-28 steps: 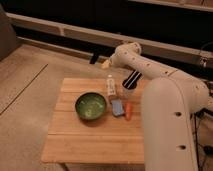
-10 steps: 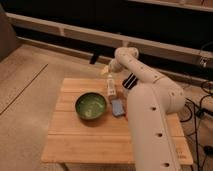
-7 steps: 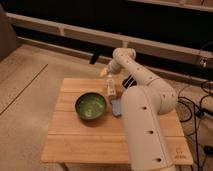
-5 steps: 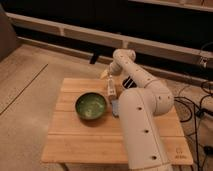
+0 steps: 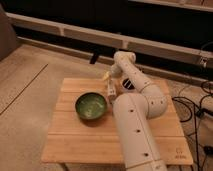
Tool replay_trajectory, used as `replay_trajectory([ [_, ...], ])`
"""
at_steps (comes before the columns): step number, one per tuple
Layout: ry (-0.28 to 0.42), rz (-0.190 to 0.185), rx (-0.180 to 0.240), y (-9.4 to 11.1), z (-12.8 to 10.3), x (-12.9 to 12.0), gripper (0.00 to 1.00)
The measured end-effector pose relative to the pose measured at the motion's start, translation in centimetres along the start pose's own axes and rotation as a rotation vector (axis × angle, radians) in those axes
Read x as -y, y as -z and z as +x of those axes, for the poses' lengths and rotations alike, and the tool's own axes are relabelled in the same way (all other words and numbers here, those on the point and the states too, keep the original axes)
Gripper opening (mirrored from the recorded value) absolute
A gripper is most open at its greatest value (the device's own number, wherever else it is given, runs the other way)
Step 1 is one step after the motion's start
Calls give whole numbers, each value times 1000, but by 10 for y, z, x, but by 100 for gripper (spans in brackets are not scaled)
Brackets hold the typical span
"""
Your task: Stand the bottle upright
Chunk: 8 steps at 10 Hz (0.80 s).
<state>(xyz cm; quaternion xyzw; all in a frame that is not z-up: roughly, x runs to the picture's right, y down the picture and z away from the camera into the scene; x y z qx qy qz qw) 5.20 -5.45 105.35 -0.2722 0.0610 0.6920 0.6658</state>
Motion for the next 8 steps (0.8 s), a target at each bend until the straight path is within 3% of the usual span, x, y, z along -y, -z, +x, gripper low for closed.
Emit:
replay_trajectory([
  [6, 44, 7, 41, 2, -18, -2, 8],
  [8, 53, 8, 56, 5, -23, -3, 0],
])
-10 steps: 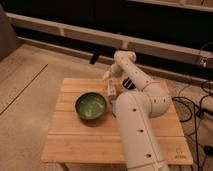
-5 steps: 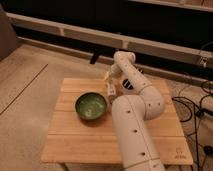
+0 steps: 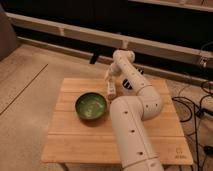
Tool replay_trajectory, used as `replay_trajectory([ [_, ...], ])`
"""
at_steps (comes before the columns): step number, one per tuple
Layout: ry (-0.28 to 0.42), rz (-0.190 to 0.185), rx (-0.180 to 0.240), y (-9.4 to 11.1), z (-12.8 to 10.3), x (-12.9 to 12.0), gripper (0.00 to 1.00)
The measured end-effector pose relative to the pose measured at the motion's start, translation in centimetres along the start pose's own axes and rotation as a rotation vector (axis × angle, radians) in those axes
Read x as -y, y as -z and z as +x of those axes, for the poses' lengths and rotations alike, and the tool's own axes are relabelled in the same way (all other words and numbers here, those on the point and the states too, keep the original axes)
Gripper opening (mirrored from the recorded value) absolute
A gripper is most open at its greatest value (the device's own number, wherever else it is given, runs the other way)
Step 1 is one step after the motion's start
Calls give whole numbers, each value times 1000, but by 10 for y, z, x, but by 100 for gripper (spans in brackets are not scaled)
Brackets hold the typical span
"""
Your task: Stand the bottle upright
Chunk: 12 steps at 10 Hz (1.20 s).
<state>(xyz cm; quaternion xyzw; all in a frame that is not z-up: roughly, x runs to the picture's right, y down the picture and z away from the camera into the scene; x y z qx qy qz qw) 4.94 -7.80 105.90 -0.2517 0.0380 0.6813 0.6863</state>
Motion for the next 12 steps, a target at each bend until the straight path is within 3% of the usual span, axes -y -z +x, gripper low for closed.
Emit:
replay_trajectory([
  [2, 13, -3, 31, 8, -11, -3, 0],
  [7, 101, -41, 157, 48, -55, -34, 0],
  [12, 212, -53, 218, 73, -69, -60, 0],
])
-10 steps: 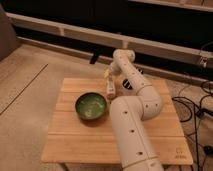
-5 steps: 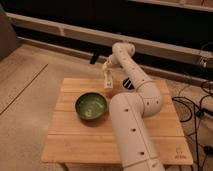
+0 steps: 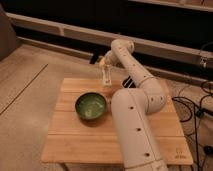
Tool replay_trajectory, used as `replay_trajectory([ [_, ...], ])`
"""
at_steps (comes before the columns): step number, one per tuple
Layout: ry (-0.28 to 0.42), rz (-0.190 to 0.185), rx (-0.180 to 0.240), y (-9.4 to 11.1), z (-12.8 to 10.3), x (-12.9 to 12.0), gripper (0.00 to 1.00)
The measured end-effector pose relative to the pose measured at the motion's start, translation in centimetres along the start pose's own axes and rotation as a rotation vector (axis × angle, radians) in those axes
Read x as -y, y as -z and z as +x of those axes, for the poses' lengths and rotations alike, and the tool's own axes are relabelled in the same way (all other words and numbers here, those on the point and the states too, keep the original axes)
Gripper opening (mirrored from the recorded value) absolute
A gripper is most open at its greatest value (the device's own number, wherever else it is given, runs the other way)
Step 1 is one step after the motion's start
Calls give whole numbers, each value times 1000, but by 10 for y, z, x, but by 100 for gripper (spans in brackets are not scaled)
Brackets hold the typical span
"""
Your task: Stand the bottle upright
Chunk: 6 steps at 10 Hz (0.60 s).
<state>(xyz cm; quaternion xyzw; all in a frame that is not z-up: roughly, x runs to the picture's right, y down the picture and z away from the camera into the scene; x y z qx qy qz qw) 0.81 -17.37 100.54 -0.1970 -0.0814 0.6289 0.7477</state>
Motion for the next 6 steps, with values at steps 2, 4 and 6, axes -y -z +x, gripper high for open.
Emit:
replay_trajectory([
  [2, 93, 0, 22, 10, -10, -21, 0],
  [4, 170, 0, 38, 20, -15, -42, 0],
  [6, 236, 5, 53, 31, -12, -61, 0],
])
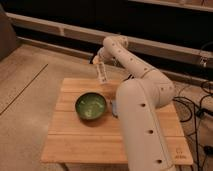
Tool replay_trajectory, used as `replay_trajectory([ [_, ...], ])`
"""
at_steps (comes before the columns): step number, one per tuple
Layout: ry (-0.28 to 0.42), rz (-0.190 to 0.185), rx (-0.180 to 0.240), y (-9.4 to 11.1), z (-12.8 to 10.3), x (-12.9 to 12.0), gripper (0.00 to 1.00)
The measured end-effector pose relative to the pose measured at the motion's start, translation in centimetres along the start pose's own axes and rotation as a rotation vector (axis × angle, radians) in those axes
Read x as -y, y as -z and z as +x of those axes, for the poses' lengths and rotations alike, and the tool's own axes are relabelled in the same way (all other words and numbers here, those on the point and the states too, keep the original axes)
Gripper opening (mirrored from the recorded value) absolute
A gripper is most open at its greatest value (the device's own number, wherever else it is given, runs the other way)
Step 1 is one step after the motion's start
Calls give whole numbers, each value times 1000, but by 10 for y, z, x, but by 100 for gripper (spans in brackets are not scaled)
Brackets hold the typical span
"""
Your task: Stand the bottle upright
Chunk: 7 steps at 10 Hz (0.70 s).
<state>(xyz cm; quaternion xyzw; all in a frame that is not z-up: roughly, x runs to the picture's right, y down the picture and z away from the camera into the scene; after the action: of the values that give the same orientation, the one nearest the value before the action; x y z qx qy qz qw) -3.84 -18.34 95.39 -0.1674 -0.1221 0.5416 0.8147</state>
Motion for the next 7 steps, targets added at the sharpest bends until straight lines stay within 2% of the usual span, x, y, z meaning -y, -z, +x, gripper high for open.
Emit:
replay_trajectory([
  [3, 10, 27, 19, 19, 13, -7, 0],
  [5, -51, 60, 18, 34, 37, 7, 0],
  [7, -80, 75, 16, 40, 47, 15, 0],
])
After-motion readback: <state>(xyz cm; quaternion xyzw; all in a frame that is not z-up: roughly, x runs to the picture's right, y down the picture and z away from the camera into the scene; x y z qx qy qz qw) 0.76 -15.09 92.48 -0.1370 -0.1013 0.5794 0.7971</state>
